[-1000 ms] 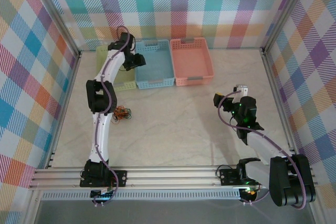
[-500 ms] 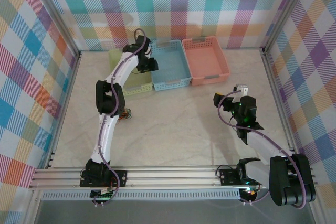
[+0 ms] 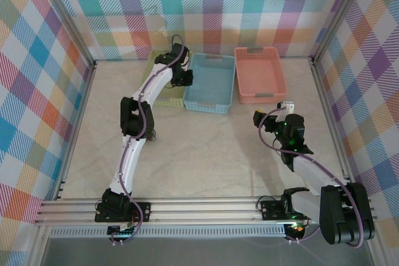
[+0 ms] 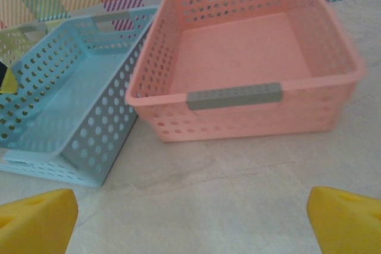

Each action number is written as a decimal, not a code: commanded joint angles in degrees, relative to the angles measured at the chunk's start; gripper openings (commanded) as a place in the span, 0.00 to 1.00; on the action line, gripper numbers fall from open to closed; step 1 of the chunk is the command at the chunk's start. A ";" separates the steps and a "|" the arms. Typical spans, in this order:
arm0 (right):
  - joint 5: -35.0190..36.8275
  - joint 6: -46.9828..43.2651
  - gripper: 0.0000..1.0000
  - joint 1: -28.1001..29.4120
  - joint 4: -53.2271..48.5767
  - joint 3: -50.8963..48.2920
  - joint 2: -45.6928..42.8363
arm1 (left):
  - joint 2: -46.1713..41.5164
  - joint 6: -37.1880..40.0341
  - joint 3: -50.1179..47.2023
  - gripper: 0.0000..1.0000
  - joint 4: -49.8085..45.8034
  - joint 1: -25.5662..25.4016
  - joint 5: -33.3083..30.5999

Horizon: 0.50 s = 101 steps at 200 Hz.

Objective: Untangle the cables

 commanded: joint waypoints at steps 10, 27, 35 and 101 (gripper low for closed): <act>-0.72 0.08 0.99 0.30 0.23 1.81 0.39 | 2.14 1.15 3.55 0.14 -0.75 -0.91 1.08; -0.70 0.25 0.99 0.27 0.23 1.81 0.43 | 2.15 -1.15 3.63 0.19 -0.75 -0.91 -0.37; -0.73 0.28 0.99 0.27 0.17 1.89 0.47 | 2.18 -2.68 3.65 0.19 -0.83 -0.91 -1.56; -0.79 0.49 0.99 0.32 0.00 2.05 0.65 | 3.26 -14.32 3.66 0.12 1.19 -1.02 -3.49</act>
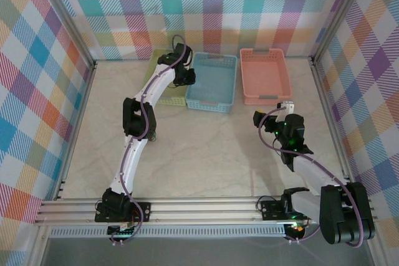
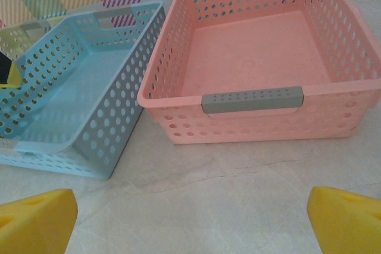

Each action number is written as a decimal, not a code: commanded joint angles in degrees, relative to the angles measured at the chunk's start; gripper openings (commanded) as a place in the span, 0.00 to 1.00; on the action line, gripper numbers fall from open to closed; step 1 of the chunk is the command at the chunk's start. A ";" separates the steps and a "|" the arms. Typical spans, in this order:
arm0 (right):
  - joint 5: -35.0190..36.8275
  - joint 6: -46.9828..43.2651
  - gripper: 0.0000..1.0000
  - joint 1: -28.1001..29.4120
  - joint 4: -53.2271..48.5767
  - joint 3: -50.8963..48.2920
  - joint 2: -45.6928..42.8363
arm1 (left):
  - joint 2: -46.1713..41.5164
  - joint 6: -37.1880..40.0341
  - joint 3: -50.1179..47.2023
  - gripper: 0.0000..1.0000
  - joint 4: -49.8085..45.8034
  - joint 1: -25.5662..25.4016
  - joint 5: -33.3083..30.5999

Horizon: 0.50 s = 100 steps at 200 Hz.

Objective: Untangle the cables

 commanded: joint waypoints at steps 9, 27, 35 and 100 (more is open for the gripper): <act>-0.85 0.49 0.99 0.29 0.11 2.11 0.60 | 2.73 -8.17 1.62 0.12 1.40 -0.28 -0.44; -0.77 0.49 0.99 0.27 0.00 2.16 0.69 | 3.82 -9.44 2.14 0.10 2.44 -0.36 0.21; -0.76 0.49 0.99 0.32 0.03 2.11 0.69 | 4.22 -9.67 2.44 0.10 2.74 -0.37 0.37; -0.89 0.67 0.99 0.28 -0.10 2.51 1.14 | 6.42 -4.67 4.69 0.14 4.65 -0.54 3.88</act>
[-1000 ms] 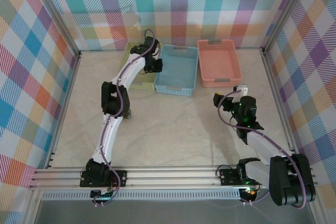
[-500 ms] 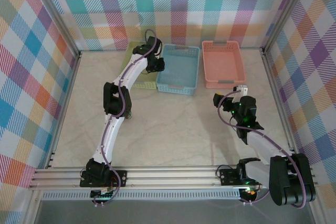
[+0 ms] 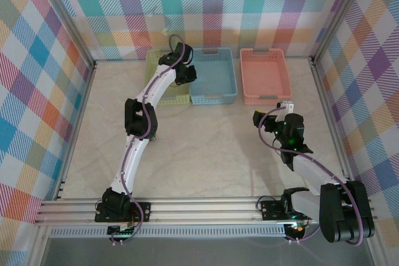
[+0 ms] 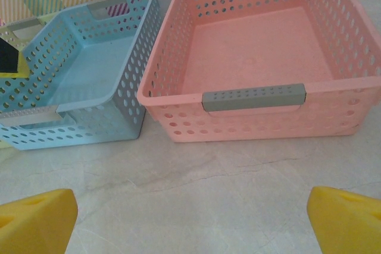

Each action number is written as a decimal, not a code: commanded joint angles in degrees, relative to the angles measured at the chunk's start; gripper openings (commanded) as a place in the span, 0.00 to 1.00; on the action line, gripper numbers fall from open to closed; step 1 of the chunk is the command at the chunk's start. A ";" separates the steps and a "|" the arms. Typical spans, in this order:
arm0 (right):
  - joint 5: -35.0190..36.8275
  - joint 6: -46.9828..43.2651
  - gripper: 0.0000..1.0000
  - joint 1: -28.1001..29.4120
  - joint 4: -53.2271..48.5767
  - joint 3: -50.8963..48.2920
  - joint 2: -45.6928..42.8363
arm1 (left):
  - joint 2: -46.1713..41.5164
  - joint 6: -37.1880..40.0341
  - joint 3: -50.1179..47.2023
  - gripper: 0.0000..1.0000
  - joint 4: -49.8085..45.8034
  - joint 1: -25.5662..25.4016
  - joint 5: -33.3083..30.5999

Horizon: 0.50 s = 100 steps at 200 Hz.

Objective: Untangle the cables

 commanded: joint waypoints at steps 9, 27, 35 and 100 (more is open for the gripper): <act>-0.63 0.51 0.99 0.25 -0.09 2.18 0.39 | 3.65 1.82 1.38 0.16 1.58 -0.62 4.58; -0.61 0.46 0.99 0.26 -0.02 2.09 0.32 | 3.51 2.73 1.83 0.22 1.02 -0.63 4.40; -0.62 0.45 0.99 0.32 -0.07 2.09 0.33 | 3.18 3.14 1.96 0.26 0.54 -0.63 4.30; -0.29 0.61 0.99 0.33 -0.51 2.11 0.13 | -7.74 6.23 1.25 0.67 -2.69 -1.15 -0.59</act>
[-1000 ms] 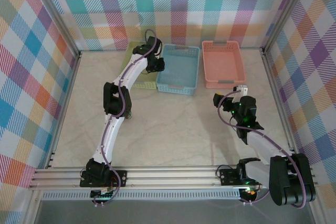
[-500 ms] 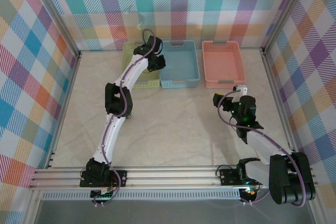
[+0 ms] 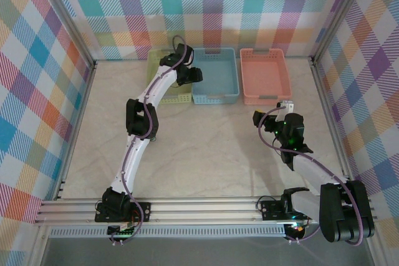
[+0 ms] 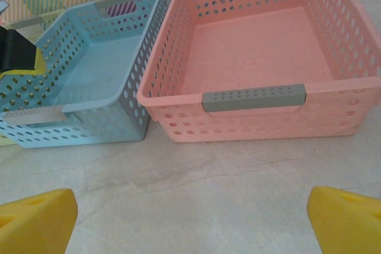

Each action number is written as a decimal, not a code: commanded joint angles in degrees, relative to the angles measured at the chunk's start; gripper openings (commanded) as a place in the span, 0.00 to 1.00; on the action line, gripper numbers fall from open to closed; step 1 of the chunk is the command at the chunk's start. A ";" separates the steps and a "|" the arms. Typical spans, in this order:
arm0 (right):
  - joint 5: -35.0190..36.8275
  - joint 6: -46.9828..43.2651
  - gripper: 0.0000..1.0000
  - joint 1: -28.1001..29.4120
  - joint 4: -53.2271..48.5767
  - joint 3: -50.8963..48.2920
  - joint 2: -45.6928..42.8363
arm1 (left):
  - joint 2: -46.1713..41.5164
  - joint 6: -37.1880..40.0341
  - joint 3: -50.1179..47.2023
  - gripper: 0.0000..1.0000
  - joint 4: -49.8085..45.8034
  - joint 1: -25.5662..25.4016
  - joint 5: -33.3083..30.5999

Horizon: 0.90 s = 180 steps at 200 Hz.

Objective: Untangle the cables

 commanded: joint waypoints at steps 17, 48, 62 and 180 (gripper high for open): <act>0.08 0.79 0.99 0.29 -0.41 1.83 -0.16 | -16.63 1.86 -4.00 0.68 -2.78 -1.22 -6.04; 0.44 0.90 0.99 0.27 -0.53 1.79 -0.25 | -40.25 -3.12 -32.49 0.71 6.14 -1.32 -11.24; 0.62 0.97 0.99 0.28 -0.51 1.79 -0.25 | -49.42 -6.85 -45.60 0.73 7.85 -1.23 -13.96; 1.05 1.29 1.00 0.23 -1.00 1.79 -0.43 | -88.44 -17.99 -105.96 0.95 17.26 11.43 -16.87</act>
